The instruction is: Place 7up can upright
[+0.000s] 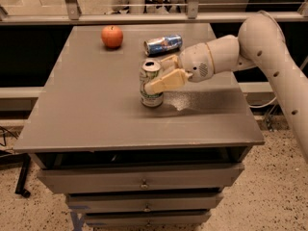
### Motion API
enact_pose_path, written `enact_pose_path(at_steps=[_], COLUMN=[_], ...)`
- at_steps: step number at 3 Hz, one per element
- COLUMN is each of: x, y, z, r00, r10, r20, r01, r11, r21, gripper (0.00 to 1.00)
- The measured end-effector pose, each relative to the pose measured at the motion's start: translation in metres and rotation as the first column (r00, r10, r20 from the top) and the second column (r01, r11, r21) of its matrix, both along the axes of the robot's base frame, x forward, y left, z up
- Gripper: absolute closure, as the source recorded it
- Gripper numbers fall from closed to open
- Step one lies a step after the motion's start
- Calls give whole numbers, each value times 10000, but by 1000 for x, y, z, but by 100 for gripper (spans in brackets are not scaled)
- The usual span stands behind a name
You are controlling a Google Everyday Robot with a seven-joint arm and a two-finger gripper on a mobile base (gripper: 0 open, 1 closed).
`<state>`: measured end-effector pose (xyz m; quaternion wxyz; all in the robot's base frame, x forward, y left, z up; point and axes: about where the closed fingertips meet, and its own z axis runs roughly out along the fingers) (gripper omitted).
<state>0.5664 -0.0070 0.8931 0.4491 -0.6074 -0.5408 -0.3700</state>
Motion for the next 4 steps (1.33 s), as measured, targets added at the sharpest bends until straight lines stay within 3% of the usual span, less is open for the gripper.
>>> enact_pose_path(at_steps=[1,2,3,4], x=[-3,-4,-3,3], y=[-3,-15,-41,-50], z=[-1,12,53,65], r00=[9996,9993,9987,9981], r10=[266,366,236,7], r20=[-102,-31,462,623], r01=[-266,-366,-224,-2], r11=[9996,9993,9994,10000], r21=[63,-14,-254,-83], gripper=[0,0,0,0])
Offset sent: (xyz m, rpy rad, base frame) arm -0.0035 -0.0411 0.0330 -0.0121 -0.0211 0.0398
